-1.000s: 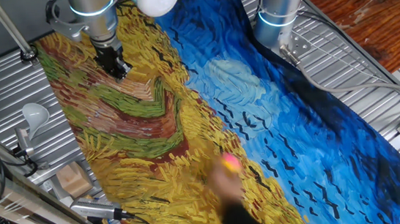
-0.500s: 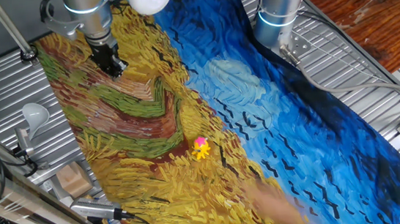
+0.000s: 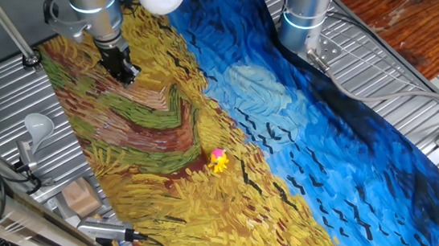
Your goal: Grasp the moving object
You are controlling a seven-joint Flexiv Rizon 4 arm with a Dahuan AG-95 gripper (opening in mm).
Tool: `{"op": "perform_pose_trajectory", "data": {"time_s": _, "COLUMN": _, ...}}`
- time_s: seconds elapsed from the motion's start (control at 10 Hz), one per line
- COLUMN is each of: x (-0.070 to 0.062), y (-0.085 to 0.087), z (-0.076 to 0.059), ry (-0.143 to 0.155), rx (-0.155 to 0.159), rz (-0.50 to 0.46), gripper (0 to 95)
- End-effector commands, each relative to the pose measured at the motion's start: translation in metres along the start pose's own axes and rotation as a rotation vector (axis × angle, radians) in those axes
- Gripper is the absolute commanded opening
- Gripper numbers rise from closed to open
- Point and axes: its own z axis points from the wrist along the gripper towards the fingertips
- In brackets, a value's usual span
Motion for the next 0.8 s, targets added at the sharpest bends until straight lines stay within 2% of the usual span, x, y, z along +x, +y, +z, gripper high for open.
{"op": "perform_pose_trajectory", "data": {"time_s": 0.1, "x": -0.001, "y": 0.017, "z": -0.008, "ry": -0.002, "rx": -0.002, "rz": 0.053, "gripper": 0.0}}
{"op": "perform_pose_trajectory", "data": {"time_s": 0.4, "x": -0.011, "y": 0.054, "z": -0.019, "ry": 0.0, "rx": -0.002, "rz": 0.121, "gripper": 0.0}}
{"op": "perform_pose_trajectory", "data": {"time_s": 0.6, "x": -0.018, "y": 0.077, "z": -0.021, "ry": 0.001, "rx": -0.001, "rz": 0.162, "gripper": 0.0}}
{"op": "perform_pose_trajectory", "data": {"time_s": 0.8, "x": -0.028, "y": 0.11, "z": -0.021, "ry": -0.002, "rx": -0.005, "rz": 0.202, "gripper": 0.0}}
